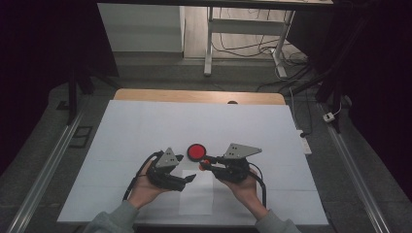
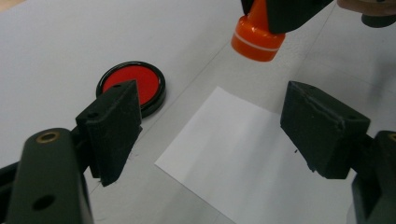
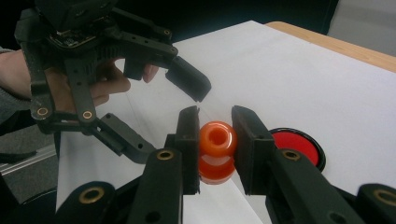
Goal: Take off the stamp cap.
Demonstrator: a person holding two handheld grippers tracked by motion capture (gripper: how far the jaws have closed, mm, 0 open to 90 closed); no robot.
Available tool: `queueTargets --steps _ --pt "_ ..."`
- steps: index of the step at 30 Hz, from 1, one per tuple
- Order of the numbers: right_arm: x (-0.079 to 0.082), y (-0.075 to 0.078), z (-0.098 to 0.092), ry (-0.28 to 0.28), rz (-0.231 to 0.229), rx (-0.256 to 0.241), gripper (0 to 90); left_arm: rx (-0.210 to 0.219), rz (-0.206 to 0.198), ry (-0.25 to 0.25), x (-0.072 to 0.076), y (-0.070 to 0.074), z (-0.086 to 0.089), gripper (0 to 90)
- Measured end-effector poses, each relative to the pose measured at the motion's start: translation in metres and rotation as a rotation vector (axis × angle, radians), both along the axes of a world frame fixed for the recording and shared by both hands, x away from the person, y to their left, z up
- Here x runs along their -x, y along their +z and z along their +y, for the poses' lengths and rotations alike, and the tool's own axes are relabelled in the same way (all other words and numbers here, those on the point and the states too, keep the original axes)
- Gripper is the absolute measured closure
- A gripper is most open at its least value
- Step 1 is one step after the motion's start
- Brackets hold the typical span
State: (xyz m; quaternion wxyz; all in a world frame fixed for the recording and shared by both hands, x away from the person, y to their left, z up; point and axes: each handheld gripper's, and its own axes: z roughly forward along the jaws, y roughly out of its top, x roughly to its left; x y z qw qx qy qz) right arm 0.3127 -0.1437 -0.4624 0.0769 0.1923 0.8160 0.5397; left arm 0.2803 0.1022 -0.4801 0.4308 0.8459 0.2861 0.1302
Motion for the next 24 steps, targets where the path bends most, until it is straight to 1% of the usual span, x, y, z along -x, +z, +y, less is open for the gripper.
queueTargets --steps 13,24 --pt "-0.001 -0.002 0.003 0.003 0.005 0.002 72.1 0.0 0.002 -0.027 -0.002 -0.001 -0.013 21.7" --pt "-0.002 -0.002 0.004 0.004 0.007 -0.001 72.1 0.001 -0.002 -0.044 -0.003 -0.001 -0.021 27.2"
